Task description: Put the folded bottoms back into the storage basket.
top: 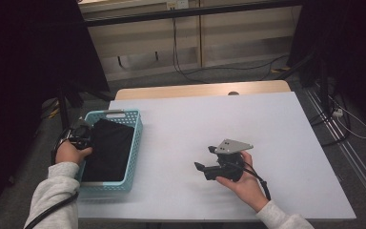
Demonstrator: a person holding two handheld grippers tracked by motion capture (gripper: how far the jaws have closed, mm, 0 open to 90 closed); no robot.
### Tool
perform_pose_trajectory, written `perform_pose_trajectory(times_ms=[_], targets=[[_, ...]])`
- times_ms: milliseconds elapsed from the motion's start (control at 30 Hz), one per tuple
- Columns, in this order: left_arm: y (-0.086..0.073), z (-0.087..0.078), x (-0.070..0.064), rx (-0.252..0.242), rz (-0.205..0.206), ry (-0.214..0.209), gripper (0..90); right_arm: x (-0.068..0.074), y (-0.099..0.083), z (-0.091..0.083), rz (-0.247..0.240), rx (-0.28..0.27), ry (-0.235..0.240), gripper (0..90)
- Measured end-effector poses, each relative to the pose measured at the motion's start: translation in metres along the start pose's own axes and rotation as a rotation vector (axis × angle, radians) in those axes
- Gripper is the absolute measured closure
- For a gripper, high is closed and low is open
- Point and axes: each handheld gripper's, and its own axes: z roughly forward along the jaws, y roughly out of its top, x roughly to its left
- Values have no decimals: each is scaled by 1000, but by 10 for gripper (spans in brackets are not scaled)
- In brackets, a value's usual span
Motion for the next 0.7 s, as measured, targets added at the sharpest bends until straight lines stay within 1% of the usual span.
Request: perform_pose_trajectory(times_ms=[33,67,100,133,200,233,267,300,333,367,400,433,467,500,533,567,600,700], targets=[[-2,-1,1,4,4,-8,900,-1,0,0,1,1,-1,235],[-3,-1,1,1,-7,-15,900,-1,0,-1,1,2,-1,235],[-5,-2,2,9,-5,-20,900,-1,0,-1,-1,3,-1,234],[-5,-3,2,18,3,-16,900,-1,0,-1,-2,2,-1,234],[-7,-4,3,17,-19,-19,900,-1,0,-2,-3,1,2,234],[-7,-5,4,23,-13,-24,900,-1,0,-3,-3,1,3,234],[-8,-5,4,22,-22,-26,900,-1,0,-3,-1,0,2,234],[-8,-5,5,22,-22,-27,900,-1,0,-3,-3,2,2,232],[-8,-5,5,24,-16,-26,900,-2,0,-3,-3,3,2,231],[-7,-5,4,15,-23,-27,900,-2,-1,-3,-4,3,2,230],[-7,-6,4,21,-8,-25,900,-2,-1,-4,-3,4,-2,229],[-6,-7,3,13,-10,-28,900,-3,-1,-4,-3,7,-4,228],[-6,-7,3,10,-2,-29,900,-5,-2,-5,1,6,-7,228],[-5,-8,1,6,-7,-28,900,-6,-3,-6,3,5,-9,228],[-4,-9,1,5,3,-27,900,-7,-3,-8,4,4,-11,228],[-4,-11,0,-4,-8,-29,900,-9,-4,-9,5,4,-15,228],[-2,-13,0,-12,1,-30,900,-10,-4,-10,7,5,-16,228],[1,-18,-6,-32,12,-27,864,-15,-5,-15,11,2,-27,225]])
